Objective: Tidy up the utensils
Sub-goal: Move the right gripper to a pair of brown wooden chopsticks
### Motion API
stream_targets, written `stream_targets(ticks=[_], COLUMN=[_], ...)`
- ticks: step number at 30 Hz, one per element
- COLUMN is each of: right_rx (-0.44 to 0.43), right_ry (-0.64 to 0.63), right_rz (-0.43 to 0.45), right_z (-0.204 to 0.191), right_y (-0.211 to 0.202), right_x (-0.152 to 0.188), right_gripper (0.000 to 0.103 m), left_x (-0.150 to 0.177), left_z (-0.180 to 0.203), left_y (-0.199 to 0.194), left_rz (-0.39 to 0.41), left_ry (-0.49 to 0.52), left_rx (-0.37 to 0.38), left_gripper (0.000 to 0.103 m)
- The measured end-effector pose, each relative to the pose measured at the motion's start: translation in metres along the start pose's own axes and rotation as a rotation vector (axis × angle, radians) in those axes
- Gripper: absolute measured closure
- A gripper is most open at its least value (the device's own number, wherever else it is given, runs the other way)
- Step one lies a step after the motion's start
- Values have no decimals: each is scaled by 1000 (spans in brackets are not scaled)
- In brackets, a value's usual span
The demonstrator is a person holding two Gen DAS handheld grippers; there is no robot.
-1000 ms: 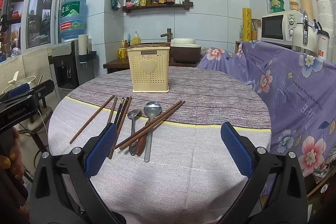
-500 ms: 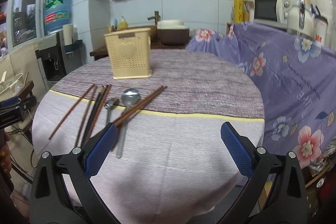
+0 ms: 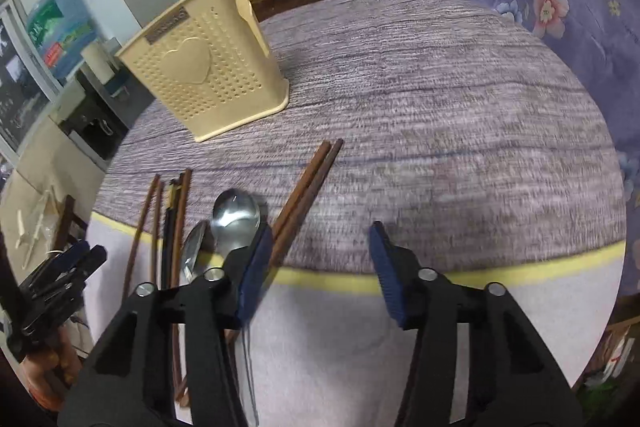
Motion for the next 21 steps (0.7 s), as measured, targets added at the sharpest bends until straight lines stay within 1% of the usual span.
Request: stream_targets(ticks=[1, 2, 3, 5, 8, 9, 11, 14, 16, 21], right_rx=[2, 8, 15, 25, 50, 52, 24, 34, 22, 54], right_ry=[-1, -3, -6, -1, -9, -2, 9, -2, 5, 7], right_rz=[-17, -35, -53, -80, -110, -114, -117, -121, -123, -141], right_z=[-2, -5, -7, -7, -8, -7, -10, -11, -12, -9], right_y=[6, 12, 17, 26, 34, 35, 37, 41, 41, 46], right_x=[-3, -6, -7, -8, -7, -7, -10, -10, -11, -13], right_gripper=[62, 69, 71, 79, 83, 84, 85, 85, 85, 85], left_x=[-1, -2, -2, -3, -4, -4, -4, -5, -6, -8], left_z=[1, 2, 3, 4, 3, 3, 3, 4, 3, 1], left_y=[3, 5, 7, 10, 13, 15, 16, 17, 18, 18], left_rz=[-6, -13, -18, -24, -34, -36, -38, -42, -42, -43], left_ry=[-5, -8, -7, -8, -16, -13, -10, -12, -11, -19], left_rx=[5, 4, 4, 3, 7, 5, 8, 12, 13, 14], left_gripper=[52, 54, 56, 56, 56, 56, 56, 56, 56, 56])
Point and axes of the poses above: each gripper's, at about its wrist camera, not at the fingertips, and y roughly the way its jaws point, z to its right, x to its underside, the point moved 6 cm from there along y, roughly the way its jaws point, and after that the axes turned 7 degrees about z, right-handed, at the moved point
